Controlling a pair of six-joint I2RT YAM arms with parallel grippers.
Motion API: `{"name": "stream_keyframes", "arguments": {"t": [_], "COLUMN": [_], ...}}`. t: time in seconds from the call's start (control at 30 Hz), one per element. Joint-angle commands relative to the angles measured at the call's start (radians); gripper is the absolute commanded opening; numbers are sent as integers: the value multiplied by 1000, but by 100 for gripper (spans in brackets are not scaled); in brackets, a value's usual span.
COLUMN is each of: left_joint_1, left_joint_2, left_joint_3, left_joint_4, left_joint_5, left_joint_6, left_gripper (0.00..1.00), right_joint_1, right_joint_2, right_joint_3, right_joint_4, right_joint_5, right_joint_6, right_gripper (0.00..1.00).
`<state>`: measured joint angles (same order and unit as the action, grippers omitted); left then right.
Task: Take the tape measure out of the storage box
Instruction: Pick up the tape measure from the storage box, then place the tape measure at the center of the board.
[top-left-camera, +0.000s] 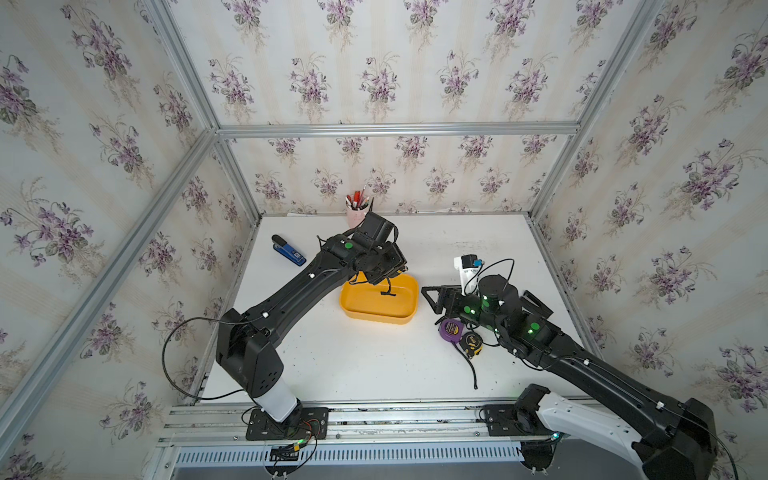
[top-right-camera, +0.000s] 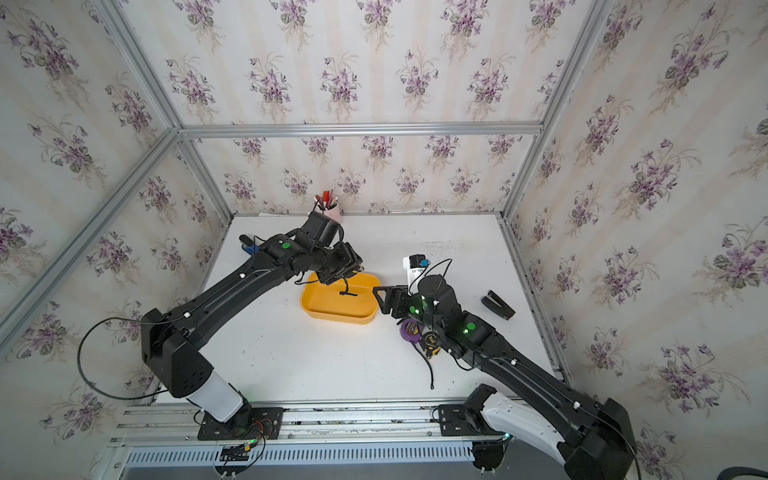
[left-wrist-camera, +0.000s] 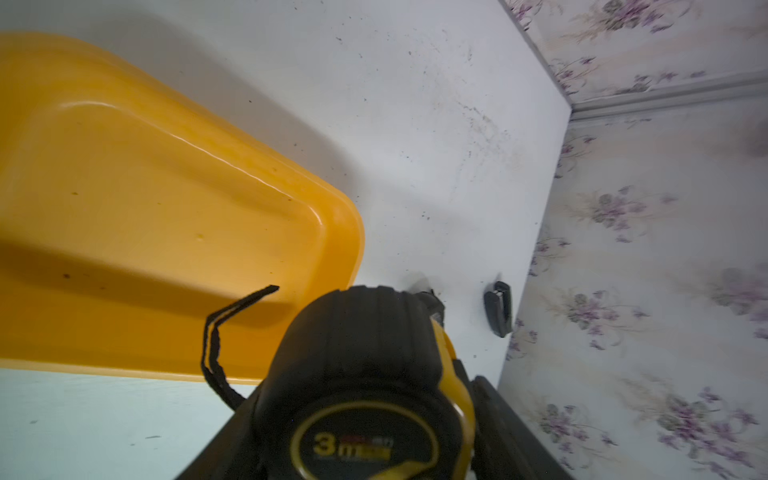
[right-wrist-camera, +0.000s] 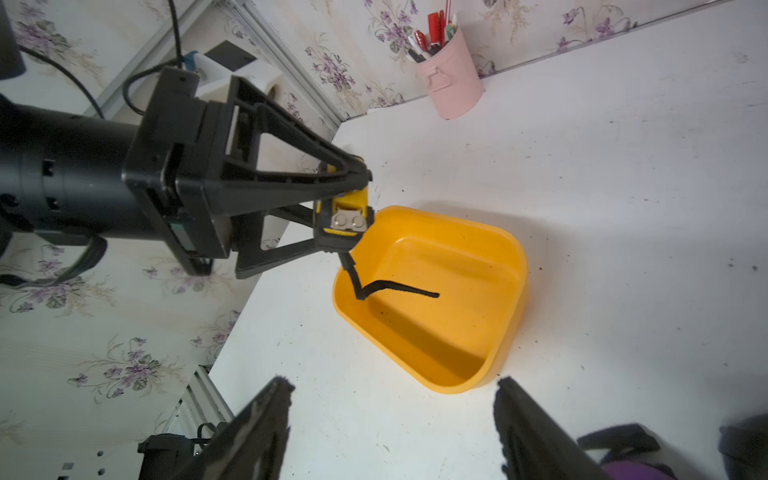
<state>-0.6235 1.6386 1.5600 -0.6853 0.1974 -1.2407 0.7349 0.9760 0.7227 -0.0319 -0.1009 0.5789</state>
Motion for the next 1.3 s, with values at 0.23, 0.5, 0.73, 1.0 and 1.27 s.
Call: {"name": "stream_keyframes", "arguments": {"t": [0.23,0.5,0.73,1.0,1.27], "left_joint_1": [-14,-47,-57,-71,-76], "left_joint_2": [9,18,-9,-28,-34], "left_joint_3": [6,27,2,-13,-17], "left_joint_4": [226,228,229,237,253], "left_joint_5": [148,199,196,200,220], "left_joint_6": [-321,-358,-364,-356,-352], "left_gripper": [28,29,30,30,34], "right_joint_1": [2,1,-16,-32,-49], "right_joint_2": [33,87,103,146,208], "right_joint_3": [-27,-27,-34,-10,26], "right_joint_4": [265,365,398,428,428], "right_joint_5": [3,38,68,66,57], "right_joint_6": [-6,-7,6,6,20], "right_gripper": [79,78,78,77,50]}}
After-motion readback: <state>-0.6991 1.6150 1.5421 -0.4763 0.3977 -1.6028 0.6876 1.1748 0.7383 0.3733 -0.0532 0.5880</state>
